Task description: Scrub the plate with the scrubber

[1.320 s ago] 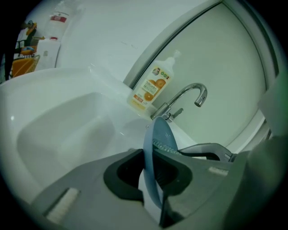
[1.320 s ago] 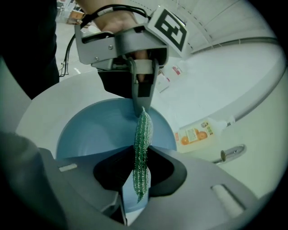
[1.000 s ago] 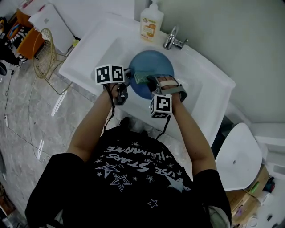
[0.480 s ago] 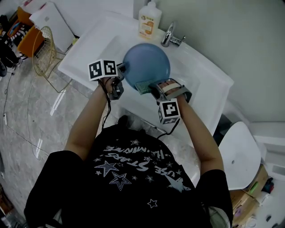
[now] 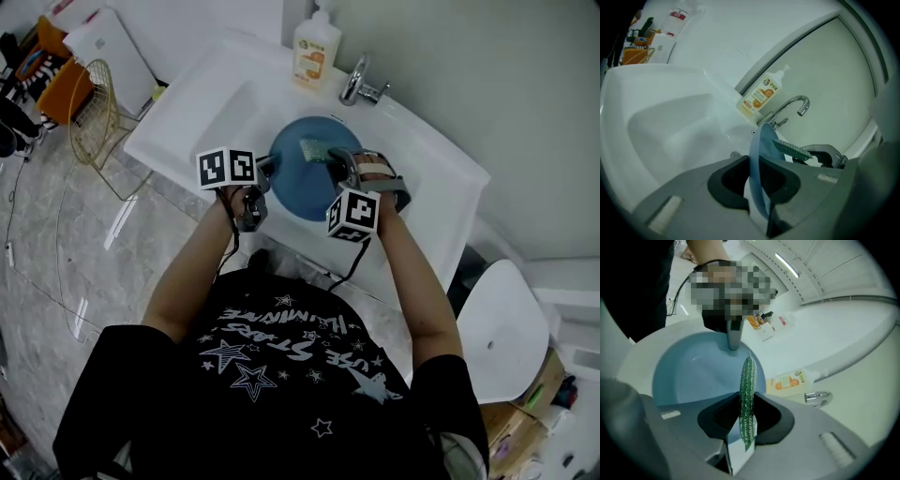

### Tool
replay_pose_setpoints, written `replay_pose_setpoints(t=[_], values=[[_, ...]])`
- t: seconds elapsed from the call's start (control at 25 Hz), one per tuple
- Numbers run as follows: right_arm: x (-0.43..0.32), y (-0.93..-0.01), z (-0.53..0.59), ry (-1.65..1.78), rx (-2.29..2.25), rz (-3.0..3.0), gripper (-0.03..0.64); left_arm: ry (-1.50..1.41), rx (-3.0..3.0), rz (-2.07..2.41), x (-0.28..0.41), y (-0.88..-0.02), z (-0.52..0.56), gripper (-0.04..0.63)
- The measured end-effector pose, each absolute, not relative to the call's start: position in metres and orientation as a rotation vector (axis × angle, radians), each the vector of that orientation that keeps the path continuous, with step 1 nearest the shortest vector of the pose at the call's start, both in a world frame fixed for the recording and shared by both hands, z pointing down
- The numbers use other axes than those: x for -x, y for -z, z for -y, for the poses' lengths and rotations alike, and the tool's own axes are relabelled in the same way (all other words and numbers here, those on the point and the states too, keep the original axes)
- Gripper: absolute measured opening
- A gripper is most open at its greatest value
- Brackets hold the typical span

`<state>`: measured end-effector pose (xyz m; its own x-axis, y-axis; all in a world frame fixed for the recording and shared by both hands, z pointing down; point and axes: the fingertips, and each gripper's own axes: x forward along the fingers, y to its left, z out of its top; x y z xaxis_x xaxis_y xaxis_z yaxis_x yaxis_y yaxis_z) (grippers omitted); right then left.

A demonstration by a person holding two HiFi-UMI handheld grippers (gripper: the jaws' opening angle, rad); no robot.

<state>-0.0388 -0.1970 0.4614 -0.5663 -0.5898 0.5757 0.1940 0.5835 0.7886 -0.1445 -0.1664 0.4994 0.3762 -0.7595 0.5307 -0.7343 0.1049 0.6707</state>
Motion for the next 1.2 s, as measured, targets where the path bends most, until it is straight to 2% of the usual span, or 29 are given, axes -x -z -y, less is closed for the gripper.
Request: replay_pose_setpoints(t=[0.4, 1.2], values=[[0.062, -0.477, 0.241, 0.954, -0.442, 1.791, 0.112, 0.047, -1.666, 1.29, 0.161, -0.496, 0.18, 0.051], [0.098, -0.513, 0.193, 0.596, -0.219, 1.876, 0.112, 0.048, -1.706, 1.191, 0.213, -0.51, 0.245, 0.061]])
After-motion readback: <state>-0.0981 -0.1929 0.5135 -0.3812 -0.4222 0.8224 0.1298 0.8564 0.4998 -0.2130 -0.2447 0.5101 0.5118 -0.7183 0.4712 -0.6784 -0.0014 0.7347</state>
